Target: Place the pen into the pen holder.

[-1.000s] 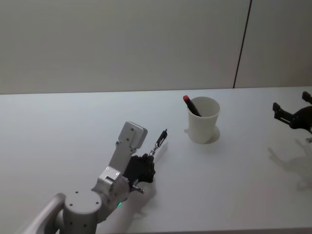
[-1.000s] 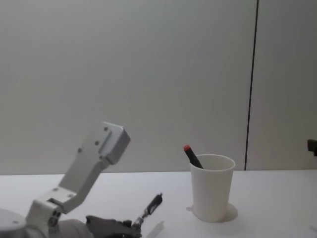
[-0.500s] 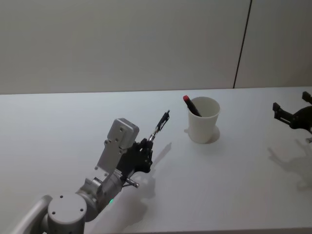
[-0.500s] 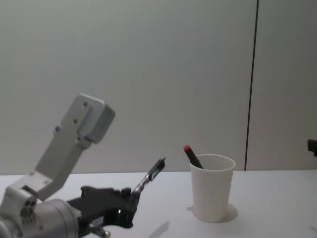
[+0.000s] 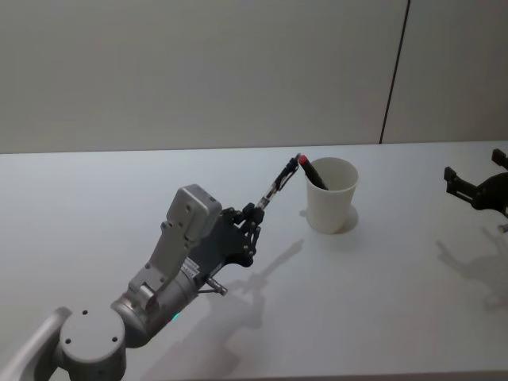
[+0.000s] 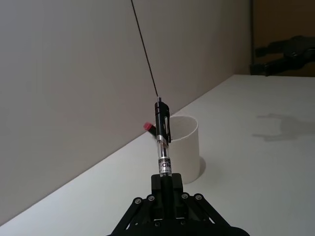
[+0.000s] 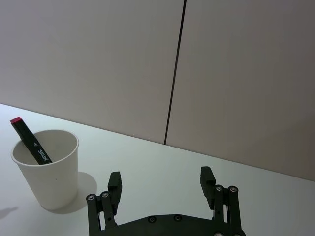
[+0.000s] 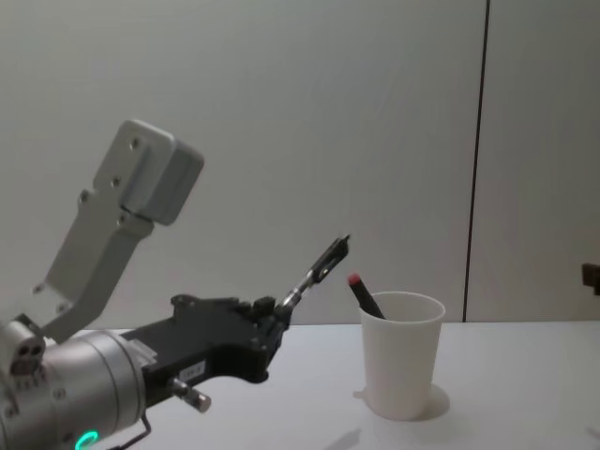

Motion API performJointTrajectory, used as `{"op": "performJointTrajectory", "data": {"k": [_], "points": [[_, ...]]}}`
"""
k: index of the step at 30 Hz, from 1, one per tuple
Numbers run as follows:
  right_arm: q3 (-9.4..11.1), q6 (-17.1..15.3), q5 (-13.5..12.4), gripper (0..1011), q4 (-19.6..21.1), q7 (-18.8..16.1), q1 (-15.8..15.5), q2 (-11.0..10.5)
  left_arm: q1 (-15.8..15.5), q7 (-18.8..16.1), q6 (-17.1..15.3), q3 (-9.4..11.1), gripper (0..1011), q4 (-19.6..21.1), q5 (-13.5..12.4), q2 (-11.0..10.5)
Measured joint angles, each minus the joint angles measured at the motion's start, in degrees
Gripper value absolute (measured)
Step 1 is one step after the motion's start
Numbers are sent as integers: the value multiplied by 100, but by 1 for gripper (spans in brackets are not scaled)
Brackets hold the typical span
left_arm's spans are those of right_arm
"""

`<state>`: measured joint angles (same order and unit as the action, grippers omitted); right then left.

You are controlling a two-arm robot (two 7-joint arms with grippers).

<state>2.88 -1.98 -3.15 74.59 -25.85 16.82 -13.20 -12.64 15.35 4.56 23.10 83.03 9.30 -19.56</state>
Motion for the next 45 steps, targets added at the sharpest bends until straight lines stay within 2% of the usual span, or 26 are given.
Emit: {"op": "performJointTrajectory", "data": {"k": [6, 17, 29, 45], "points": [[0, 0, 0, 1002, 0, 0, 0, 0, -92, 382, 226, -27, 132, -35, -69, -8], [0, 0, 0, 1002, 0, 0, 0, 0, -321, 993, 398, -38, 132, -183, -246, 47], [0, 0, 0, 1002, 0, 0, 0, 0, -760, 1648, 524, 47, 132, -602, -521, 300], [0, 0, 0, 1002, 0, 0, 0, 0, -1207, 2127, 728, 155, 132, -1176, -636, 595]]}}
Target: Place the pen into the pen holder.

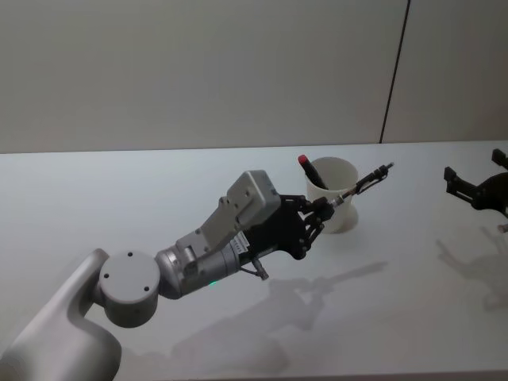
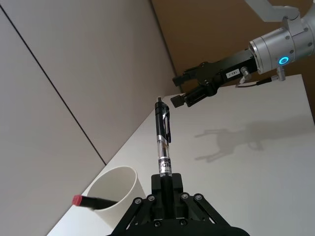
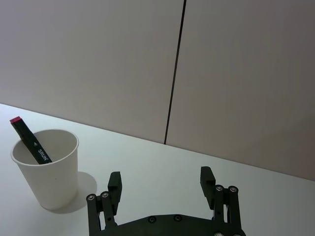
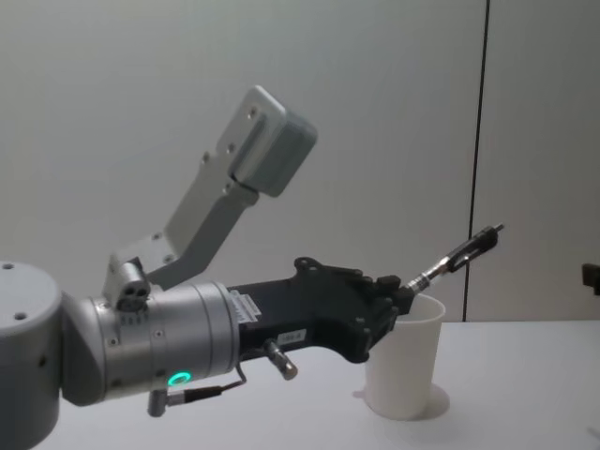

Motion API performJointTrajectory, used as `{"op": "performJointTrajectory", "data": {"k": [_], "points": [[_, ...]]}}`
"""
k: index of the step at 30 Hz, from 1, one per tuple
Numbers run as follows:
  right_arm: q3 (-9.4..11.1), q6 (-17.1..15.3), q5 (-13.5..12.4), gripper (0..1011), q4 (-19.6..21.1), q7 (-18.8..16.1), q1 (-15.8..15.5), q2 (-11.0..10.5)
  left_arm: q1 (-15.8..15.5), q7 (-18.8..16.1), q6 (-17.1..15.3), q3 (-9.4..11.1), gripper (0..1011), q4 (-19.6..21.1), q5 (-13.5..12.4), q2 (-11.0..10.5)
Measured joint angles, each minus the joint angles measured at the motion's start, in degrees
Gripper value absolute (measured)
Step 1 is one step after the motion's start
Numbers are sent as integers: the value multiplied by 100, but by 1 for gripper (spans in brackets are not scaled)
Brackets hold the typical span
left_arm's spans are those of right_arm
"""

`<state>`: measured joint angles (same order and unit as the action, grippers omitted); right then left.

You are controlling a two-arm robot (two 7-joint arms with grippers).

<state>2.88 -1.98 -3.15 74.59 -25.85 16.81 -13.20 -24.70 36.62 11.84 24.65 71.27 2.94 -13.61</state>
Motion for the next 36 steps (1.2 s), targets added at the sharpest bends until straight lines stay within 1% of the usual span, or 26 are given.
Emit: {"op": "performJointTrajectory", "data": {"k": [6, 15, 24, 36], "points": [[0, 0, 0, 1002, 0, 0, 0, 0, -93, 120, 72, 34, 132, -146, 15, 70], [0, 0, 0, 1002, 0, 0, 0, 0, -185, 324, 198, 83, 132, -312, 138, 142], [0, 0, 0, 1002, 0, 0, 0, 0, -243, 515, 272, 130, 132, -398, 230, 189], [8, 23, -40, 1002, 20, -30, -27, -14, -277, 628, 305, 161, 132, -442, 278, 217]]}}
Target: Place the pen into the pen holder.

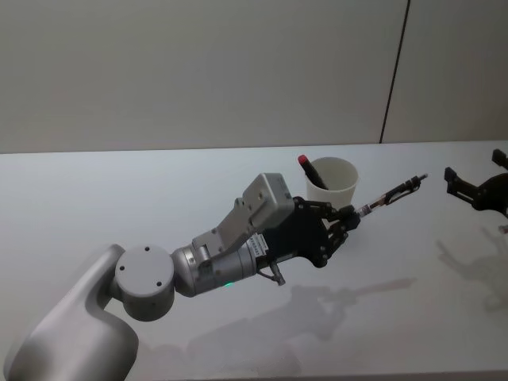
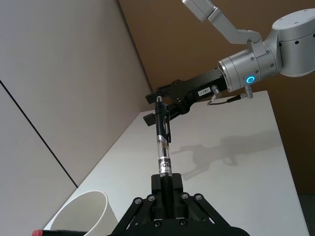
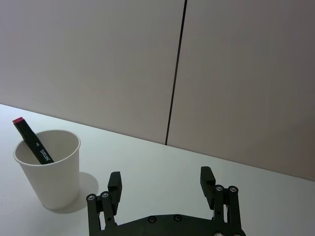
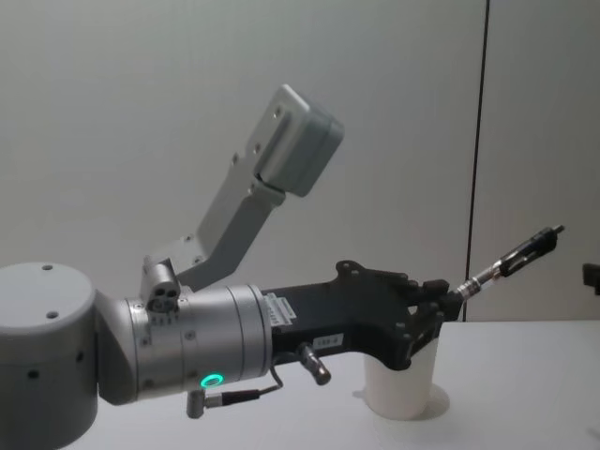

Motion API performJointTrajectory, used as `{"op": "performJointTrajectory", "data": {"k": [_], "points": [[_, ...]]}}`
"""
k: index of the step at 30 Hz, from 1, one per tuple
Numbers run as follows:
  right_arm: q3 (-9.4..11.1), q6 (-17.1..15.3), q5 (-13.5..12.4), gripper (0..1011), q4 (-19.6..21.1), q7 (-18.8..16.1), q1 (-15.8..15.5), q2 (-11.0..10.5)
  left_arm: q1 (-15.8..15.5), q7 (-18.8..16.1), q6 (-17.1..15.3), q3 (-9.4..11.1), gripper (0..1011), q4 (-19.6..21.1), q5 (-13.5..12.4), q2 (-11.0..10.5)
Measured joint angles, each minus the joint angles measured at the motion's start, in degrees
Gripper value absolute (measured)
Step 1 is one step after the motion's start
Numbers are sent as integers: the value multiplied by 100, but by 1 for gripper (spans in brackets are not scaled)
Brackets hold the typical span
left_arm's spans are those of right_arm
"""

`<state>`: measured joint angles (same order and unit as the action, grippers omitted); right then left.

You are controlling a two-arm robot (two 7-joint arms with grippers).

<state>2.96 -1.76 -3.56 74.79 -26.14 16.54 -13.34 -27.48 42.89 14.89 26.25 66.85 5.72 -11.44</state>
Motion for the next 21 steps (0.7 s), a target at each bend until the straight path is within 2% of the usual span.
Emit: {"op": "performJointTrajectory", "data": {"k": [12, 21], "points": [[89, 84, -273, 1002, 98, -238, -116, -79, -11, 43, 12, 12, 132, -18, 19, 9], [223, 104, -648, 1002, 182, -603, -258, -190, -15, 55, 17, 17, 132, -22, 24, 14]]}}
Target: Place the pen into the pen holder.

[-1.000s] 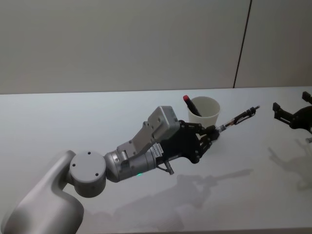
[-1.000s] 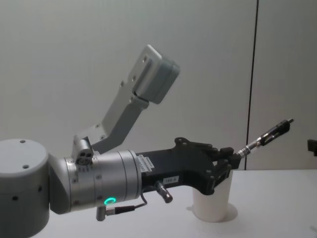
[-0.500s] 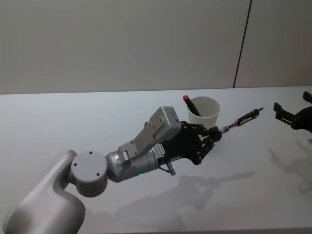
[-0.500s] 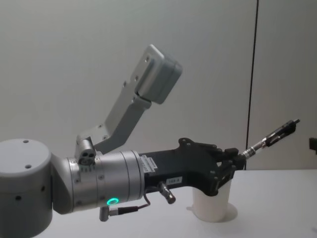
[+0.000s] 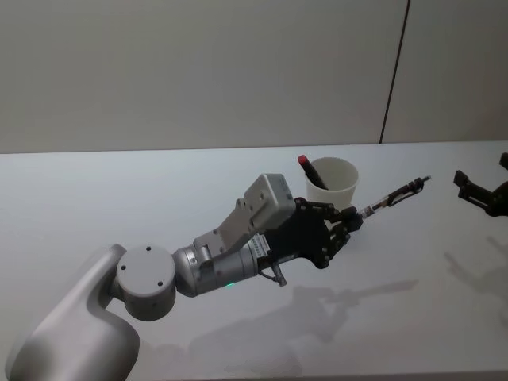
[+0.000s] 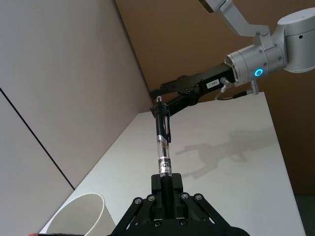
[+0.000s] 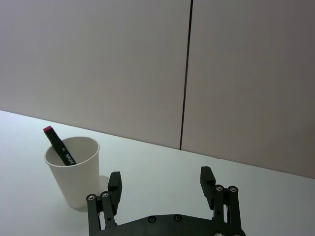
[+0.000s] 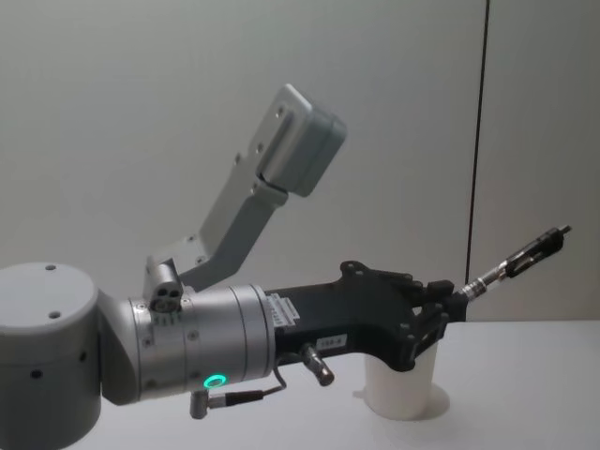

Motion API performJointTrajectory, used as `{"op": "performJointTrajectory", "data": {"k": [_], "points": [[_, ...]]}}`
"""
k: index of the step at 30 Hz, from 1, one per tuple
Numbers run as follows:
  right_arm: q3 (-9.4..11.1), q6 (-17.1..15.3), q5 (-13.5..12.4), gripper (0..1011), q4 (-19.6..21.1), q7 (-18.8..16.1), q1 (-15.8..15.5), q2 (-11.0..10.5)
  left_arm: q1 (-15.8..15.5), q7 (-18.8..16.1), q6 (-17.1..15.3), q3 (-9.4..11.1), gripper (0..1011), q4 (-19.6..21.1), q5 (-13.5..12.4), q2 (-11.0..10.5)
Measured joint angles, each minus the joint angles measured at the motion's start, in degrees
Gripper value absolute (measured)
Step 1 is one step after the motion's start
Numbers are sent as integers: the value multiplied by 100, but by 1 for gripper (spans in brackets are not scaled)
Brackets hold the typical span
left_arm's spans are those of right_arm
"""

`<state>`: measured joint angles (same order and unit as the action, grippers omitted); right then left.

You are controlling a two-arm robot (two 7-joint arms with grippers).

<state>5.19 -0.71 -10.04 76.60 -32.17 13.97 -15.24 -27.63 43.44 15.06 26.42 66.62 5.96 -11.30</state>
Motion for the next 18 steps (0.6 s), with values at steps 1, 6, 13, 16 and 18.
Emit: {"op": "performJointTrajectory", "data": {"k": [1, 6, 13, 16, 18], "points": [[24, -12, -73, 1002, 12, -77, -27, -23, -1, 0, 0, 0, 132, -1, 1, 1], [81, -65, -261, 1002, 38, -310, -97, -82, -3, 3, 2, 1, 132, -3, 3, 2], [162, -156, -542, 1002, 93, -737, -231, -171, -4, 8, 2, 1, 132, -5, 4, 3], [185, -206, -651, 1002, 117, -887, -278, -195, -4, 10, 2, 1, 132, -5, 4, 2], [199, -244, -718, 1002, 135, -975, -310, -210, -4, 10, 2, 0, 132, -5, 4, 2]]}}
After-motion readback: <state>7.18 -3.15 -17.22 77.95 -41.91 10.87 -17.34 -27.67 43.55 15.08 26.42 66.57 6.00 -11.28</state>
